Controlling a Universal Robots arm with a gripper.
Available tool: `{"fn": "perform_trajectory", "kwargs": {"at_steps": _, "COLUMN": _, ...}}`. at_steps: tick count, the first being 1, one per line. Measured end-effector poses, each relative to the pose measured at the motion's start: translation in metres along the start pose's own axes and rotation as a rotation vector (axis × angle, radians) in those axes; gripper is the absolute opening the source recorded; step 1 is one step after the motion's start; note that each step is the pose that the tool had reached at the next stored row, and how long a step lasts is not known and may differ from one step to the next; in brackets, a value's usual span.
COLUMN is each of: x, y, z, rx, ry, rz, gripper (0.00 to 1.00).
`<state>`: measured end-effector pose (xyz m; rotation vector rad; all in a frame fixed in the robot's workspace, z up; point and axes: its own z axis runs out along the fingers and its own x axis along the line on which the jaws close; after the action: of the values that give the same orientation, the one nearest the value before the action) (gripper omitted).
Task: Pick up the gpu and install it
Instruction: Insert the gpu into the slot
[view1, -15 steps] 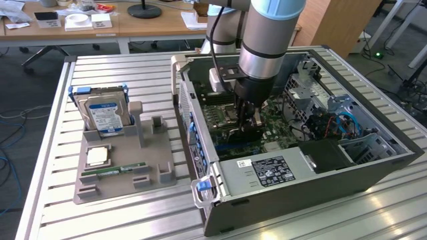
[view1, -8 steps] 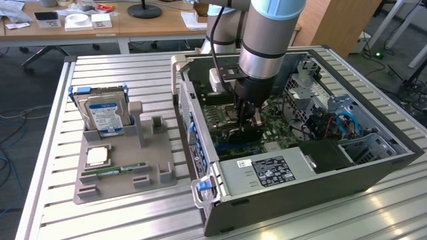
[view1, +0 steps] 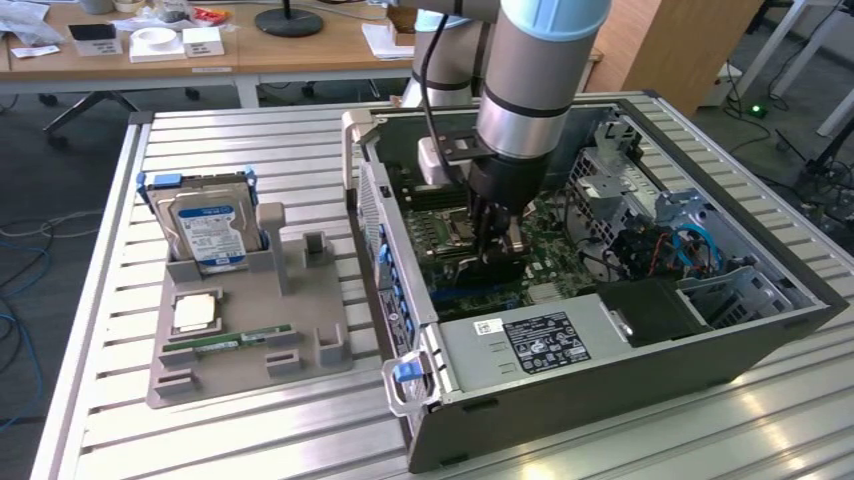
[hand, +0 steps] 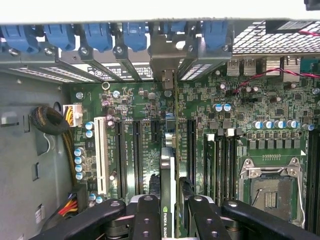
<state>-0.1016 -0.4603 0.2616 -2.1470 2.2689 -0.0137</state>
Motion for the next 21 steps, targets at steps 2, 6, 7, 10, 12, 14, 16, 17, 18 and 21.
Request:
{"fn": "perform_trajectory", "kwargs": {"at_steps": 2, "x": 0.0, "y": 0.0004, "z": 0.0006, "rx": -0.0001, "ry": 0.0, "rz": -0.001, "gripper": 0.26}}
{"fn": "perform_trajectory", "kwargs": {"at_steps": 6, "x": 0.0, "y": 0.0005, "z": 0.0013, "rx": -0.0002, "ry": 0.0002, "rz": -0.002, "gripper": 0.26}}
{"fn": "perform_trajectory", "kwargs": {"at_steps": 7, "x": 0.0, "y": 0.0005, "z": 0.0013, "rx": -0.0002, "ry": 0.0001, "rz": -0.002, "gripper": 0.26}}
{"fn": "perform_trajectory", "kwargs": {"at_steps": 10, "x": 0.0, "y": 0.0006, "z": 0.0017, "rx": -0.0001, "ry": 0.0, "rz": -0.002, "gripper": 0.26}}
{"fn": "perform_trajectory", "kwargs": {"at_steps": 12, "x": 0.0, "y": 0.0005, "z": 0.0017, "rx": -0.0001, "ry": 0.0, "rz": -0.002, "gripper": 0.26}}
{"fn": "perform_trajectory", "kwargs": {"at_steps": 14, "x": 0.0, "y": 0.0006, "z": 0.0017, "rx": -0.0002, "ry": 0.0001, "rz": -0.002, "gripper": 0.26}}
{"fn": "perform_trajectory", "kwargs": {"at_steps": 16, "x": 0.0, "y": 0.0005, "z": 0.0018, "rx": -0.0001, "ry": 0.0, "rz": -0.002, "gripper": 0.26}}
{"fn": "perform_trajectory", "kwargs": {"at_steps": 17, "x": 0.0, "y": 0.0006, "z": 0.0019, "rx": -0.0002, "ry": 0.0001, "rz": 0.001, "gripper": 0.26}}
{"fn": "perform_trajectory", "kwargs": {"at_steps": 18, "x": 0.0001, "y": 0.0006, "z": 0.0019, "rx": -0.0002, "ry": 0.0002, "rz": 0.005, "gripper": 0.26}}
{"fn": "perform_trajectory", "kwargs": {"at_steps": 21, "x": 0.0, "y": 0.0006, "z": 0.002, "rx": -0.0001, "ry": 0.0003, "rz": 0.01, "gripper": 0.26}}
